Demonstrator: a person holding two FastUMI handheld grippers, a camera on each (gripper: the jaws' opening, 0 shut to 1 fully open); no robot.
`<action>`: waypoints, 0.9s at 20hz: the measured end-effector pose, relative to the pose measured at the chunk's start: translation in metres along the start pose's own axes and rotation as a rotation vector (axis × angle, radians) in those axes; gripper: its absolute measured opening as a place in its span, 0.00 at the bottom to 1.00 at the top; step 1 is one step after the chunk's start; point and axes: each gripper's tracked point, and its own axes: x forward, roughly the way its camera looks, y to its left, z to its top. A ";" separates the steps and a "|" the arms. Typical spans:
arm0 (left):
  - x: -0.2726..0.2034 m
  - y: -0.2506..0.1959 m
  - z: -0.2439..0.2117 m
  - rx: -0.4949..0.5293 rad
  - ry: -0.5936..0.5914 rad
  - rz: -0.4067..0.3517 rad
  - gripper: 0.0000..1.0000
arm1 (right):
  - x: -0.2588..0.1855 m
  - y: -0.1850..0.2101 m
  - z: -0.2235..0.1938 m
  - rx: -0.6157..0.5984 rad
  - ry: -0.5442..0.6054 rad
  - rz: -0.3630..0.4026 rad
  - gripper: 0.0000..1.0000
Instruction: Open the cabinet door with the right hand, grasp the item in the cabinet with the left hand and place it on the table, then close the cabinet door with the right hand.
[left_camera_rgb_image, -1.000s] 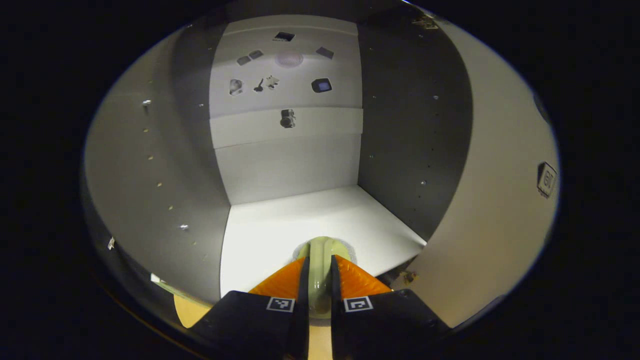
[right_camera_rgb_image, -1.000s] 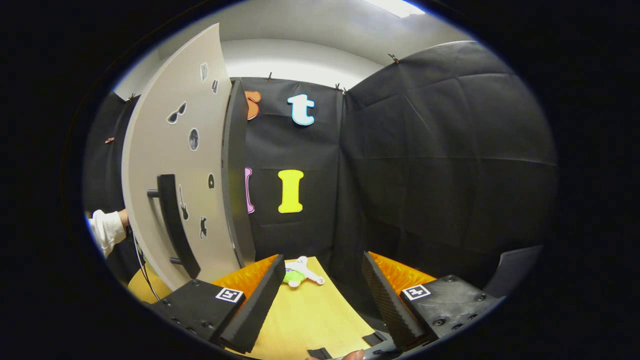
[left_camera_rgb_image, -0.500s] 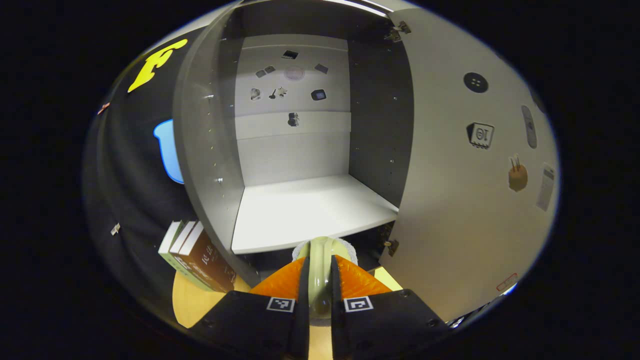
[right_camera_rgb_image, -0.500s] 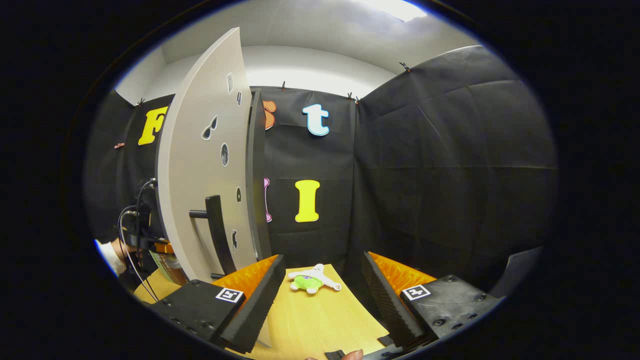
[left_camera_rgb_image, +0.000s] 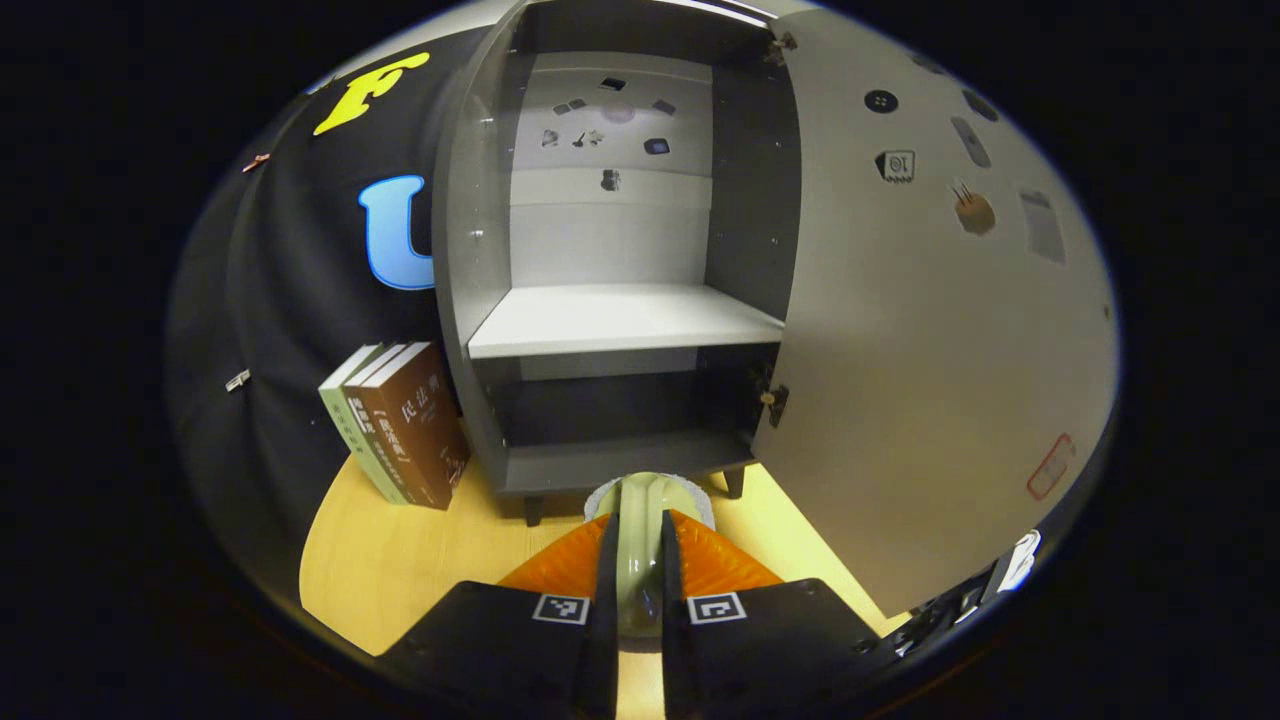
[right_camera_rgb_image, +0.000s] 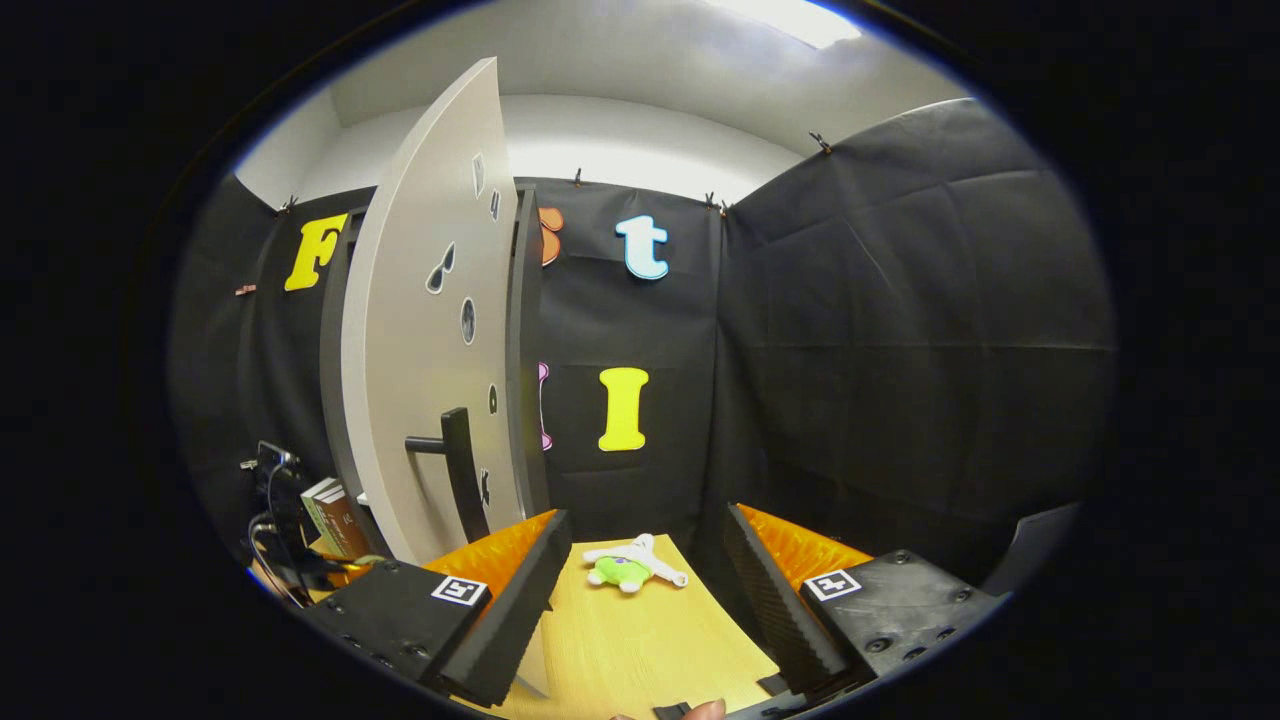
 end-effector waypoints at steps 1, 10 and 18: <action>0.000 -0.001 -0.012 -0.011 0.006 0.003 0.22 | 0.001 0.000 0.000 0.002 0.002 0.003 0.99; 0.017 -0.009 -0.104 -0.008 0.040 0.032 0.21 | 0.012 -0.002 -0.002 -0.009 0.008 0.022 0.99; 0.038 0.001 -0.173 -0.012 0.067 0.092 0.22 | 0.026 -0.002 -0.012 -0.032 0.030 0.059 0.99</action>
